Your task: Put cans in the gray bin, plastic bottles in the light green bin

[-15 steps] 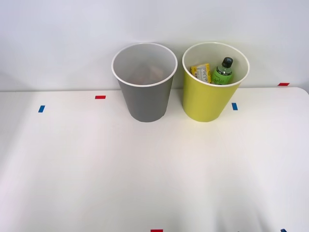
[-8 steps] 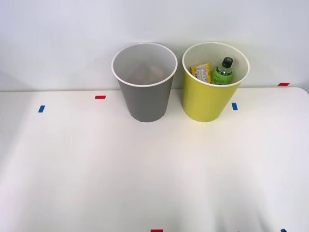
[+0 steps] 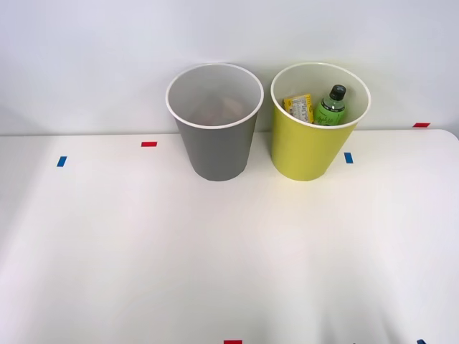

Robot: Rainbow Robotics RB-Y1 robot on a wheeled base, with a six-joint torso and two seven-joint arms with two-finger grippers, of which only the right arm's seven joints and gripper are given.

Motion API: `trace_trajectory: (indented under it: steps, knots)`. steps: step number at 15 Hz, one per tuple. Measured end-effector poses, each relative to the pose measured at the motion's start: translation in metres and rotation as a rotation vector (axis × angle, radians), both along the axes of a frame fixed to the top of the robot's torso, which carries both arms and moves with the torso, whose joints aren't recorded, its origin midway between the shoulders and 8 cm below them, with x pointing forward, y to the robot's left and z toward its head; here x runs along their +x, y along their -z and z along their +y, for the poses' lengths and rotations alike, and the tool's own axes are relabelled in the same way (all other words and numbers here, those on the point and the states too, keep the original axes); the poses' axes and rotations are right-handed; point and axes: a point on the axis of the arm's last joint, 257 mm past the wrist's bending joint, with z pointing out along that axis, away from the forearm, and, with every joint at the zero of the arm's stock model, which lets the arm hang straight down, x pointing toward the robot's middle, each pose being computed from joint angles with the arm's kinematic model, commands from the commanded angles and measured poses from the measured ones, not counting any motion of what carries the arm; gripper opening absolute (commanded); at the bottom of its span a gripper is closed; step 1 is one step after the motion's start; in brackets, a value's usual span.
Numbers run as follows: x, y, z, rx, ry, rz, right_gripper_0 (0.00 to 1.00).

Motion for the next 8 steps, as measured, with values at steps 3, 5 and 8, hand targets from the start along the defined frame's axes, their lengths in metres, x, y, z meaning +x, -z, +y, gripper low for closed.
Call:
trace_trajectory:
  steps: [3, 5, 8]
  knots:
    - [0.0, 0.0, 0.0, 0.0, 0.0, 0.0, 1.0]
    - [0.0, 0.0, 0.0, 0.0, 0.0, 0.0, 1.0]
    - [0.0, 0.0, 0.0, 0.0, 0.0, 0.0, 1.0]
